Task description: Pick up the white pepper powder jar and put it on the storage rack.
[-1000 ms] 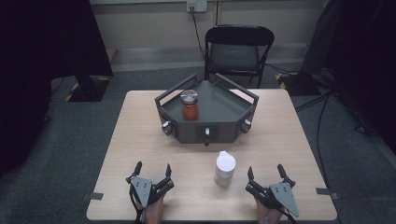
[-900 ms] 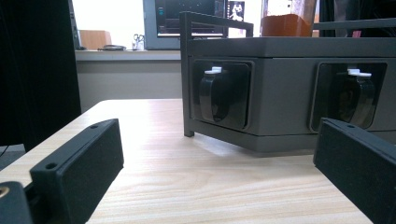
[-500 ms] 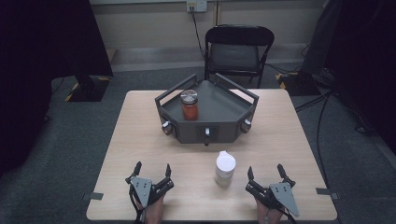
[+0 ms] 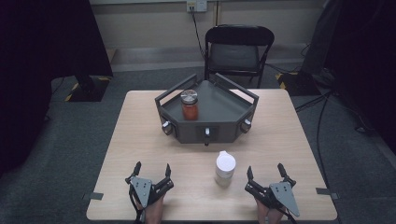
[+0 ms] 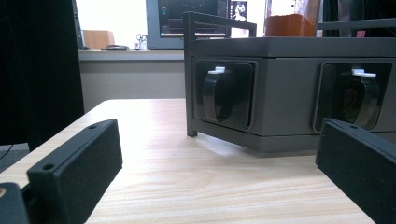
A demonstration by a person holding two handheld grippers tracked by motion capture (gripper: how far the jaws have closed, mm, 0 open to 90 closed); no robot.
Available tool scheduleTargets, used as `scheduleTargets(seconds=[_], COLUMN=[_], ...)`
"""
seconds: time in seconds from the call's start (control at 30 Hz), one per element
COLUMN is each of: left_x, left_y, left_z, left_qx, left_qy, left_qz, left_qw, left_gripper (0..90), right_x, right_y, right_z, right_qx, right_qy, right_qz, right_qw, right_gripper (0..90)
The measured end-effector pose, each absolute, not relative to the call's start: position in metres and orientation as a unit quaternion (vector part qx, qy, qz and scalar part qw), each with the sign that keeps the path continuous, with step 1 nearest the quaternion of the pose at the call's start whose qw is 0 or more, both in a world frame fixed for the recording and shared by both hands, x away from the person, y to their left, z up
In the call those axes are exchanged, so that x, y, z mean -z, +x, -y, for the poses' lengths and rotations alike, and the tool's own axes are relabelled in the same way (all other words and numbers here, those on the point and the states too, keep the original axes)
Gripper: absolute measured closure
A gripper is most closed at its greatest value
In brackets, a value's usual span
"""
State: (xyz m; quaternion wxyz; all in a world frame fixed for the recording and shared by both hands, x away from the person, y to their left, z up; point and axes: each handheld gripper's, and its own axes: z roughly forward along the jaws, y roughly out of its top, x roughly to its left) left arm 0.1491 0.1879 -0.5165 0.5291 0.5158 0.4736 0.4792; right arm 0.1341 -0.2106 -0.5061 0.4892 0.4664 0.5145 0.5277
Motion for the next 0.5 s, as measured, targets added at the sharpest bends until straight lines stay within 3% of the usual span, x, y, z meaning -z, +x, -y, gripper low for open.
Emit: scheduleTargets(seconds=[0.5], left_x=[0.516], left_y=[0.149], left_z=[-0.188], left_qx=[-0.479], left_qy=[0.516], left_qz=[-0.474], left_qw=[0.529], left_gripper=[0.0], right_x=[0.486], right_y=[0.128], right_z=[0.202], right_qx=[-0.558], right_qy=[0.437], right_qz=[-0.513], right_qw=[0.483], right_gripper=[0.0])
